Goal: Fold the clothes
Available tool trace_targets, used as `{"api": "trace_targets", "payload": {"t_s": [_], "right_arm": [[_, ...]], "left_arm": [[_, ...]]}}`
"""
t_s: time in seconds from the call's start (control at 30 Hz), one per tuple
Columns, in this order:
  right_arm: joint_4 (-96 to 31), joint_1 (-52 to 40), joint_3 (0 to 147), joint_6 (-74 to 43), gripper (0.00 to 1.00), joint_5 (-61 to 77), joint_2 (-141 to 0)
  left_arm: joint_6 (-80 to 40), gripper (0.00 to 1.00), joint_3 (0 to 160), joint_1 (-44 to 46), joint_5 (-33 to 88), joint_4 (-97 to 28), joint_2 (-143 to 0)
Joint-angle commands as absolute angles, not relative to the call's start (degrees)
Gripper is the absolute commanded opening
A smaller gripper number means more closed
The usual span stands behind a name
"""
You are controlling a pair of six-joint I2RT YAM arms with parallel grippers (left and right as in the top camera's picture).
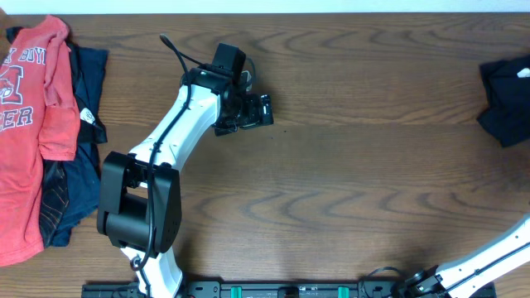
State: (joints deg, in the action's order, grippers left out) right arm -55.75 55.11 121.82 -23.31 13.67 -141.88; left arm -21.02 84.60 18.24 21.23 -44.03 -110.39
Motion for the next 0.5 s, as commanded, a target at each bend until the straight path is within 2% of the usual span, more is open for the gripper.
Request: {"api": "trace_targets", "payload": {"t_s": [0.0, 0.13, 0.47], "right_arm": [[-56.1, 55.7, 122.3, -24.2, 0.99, 11.3, -138.2], [-55.4, 54.5, 122.3, -20.8, 0.99, 12.4, -133.4], [-55.4, 50.6, 122.3, -19.2, 0.99, 13.1, -109.9]], "left_arm": [[-20.9, 0.97, 84.6, 18.1, 21.6, -43.9, -111.2], [-20.9, 0.97, 84.6, 17.6, 21.4, -43.1, -111.2], [-20.9, 0.98, 84.7, 14.1, 21.4, -42.9, -109.0]]}}
